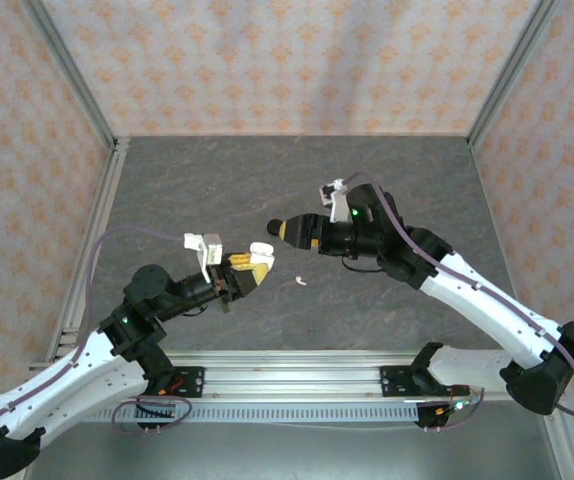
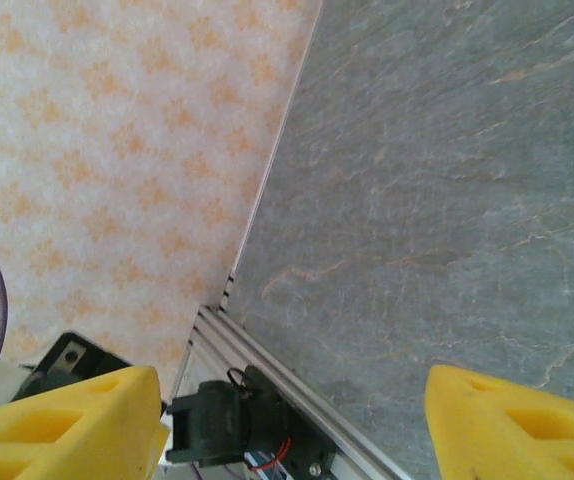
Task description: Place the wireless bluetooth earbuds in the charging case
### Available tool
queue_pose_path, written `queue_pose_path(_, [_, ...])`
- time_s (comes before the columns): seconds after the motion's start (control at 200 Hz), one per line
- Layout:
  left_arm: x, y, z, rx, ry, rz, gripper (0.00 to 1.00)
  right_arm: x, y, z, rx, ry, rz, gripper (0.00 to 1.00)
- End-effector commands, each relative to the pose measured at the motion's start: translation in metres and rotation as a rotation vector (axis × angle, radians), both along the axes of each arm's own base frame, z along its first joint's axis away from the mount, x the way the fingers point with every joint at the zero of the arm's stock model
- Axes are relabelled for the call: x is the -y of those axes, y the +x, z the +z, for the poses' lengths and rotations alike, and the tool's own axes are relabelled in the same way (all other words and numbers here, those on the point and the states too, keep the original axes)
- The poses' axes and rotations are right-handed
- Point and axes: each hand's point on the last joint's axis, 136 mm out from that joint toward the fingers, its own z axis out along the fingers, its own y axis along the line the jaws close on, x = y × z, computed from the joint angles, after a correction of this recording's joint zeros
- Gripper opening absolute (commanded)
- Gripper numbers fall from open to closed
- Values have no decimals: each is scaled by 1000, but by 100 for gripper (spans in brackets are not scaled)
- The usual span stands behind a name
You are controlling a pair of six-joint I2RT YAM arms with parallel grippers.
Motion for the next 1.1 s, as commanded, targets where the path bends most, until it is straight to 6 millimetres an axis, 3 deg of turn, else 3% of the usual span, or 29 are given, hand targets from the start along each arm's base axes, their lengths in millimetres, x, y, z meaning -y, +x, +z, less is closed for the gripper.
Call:
queue_pose_path(0.0, [1, -12, 12, 92, -12, -46, 0, 14, 4, 9, 9, 41, -54, 70])
queue_pose_path(0.09, [-1, -16, 6, 136, 28, -54, 0, 21, -1, 8, 30, 37, -55, 70])
queue_pose_path(0.155, [0, -22, -1, 183, 66, -75, 0, 31, -4, -5, 29, 1, -77, 70])
queue_pose_path(0.41, [-9, -32, -48, 236, 195, -80, 0, 68, -12, -99, -70, -318, -126, 62])
queue_pose_path(0.51, [-12, -34, -65, 268, 220, -82, 0, 66, -18, -118, -116, -348, -98, 56])
queue_pose_path(0.726, [-19, -30, -88, 283, 254, -33, 0, 57, -20, -115, -71, -281, -125, 56])
queue_pose_path(0.916, [-36, -21, -97, 308, 263, 83, 0, 63, -8, -173, -141, -481, -183, 52])
queue_pose_path(1.091, [-42, -24, -97, 317, 225, 106, 0, 42, 0, -205, -150, -697, -132, 40])
